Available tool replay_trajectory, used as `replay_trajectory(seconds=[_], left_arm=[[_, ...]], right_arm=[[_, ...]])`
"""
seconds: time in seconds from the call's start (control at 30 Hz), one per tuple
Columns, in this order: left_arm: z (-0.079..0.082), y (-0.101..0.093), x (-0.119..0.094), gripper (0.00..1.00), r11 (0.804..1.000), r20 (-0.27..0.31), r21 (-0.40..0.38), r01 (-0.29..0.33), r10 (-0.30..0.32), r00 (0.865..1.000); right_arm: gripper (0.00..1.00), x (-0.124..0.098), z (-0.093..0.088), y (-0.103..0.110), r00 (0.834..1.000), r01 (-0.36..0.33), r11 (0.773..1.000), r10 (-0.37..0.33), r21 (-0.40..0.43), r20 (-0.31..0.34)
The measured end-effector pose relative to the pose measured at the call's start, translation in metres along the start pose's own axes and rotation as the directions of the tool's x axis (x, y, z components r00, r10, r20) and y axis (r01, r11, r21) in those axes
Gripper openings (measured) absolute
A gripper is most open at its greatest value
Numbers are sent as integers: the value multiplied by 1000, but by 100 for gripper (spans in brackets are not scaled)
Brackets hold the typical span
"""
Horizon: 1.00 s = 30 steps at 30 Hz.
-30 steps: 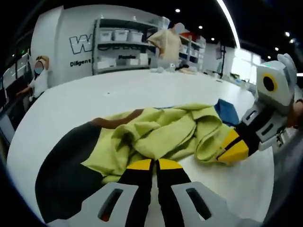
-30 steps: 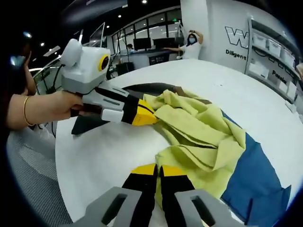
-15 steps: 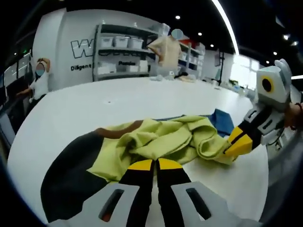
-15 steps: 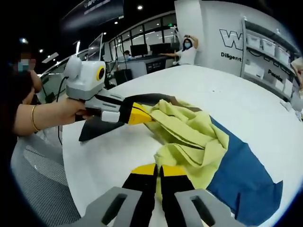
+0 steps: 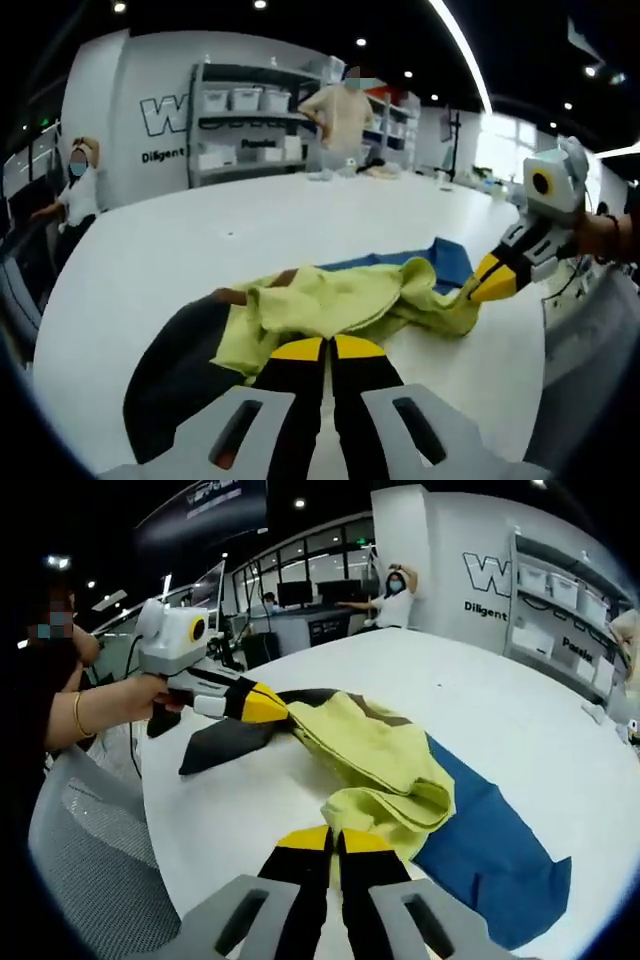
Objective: Fold the garment on the visible template until the final outline fits inside the template.
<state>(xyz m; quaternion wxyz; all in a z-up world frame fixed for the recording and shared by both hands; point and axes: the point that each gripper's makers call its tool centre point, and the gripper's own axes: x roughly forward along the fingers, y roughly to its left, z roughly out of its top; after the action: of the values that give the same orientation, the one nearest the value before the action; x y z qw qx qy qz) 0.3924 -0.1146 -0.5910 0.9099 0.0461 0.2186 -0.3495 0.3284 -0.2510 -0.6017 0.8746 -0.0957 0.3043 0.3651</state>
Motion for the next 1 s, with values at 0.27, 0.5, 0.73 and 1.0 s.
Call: replay_trajectory(seconds=[0.27, 0.5, 0.73, 1.0], left_arm=[[-7, -13, -42, 0, 998, -35, 54, 16, -14, 999], [-18, -25, -68, 0, 997, -62, 62, 38, -34, 997], [-28, -34, -95, 0, 997, -92, 65, 51, -45, 995], [-47, -43, -120, 0, 997, -137, 58, 57, -48, 989]], right_arm=[[0, -29, -5, 11, 998, -67, 998, 67, -13, 17], [0, -50, -6, 18, 994, -103, 994, 104, -28, 43], [0, -67, -11, 37, 986, -163, 981, 166, -109, 20], [0, -77, -27, 59, 973, -231, 957, 225, -176, -52]])
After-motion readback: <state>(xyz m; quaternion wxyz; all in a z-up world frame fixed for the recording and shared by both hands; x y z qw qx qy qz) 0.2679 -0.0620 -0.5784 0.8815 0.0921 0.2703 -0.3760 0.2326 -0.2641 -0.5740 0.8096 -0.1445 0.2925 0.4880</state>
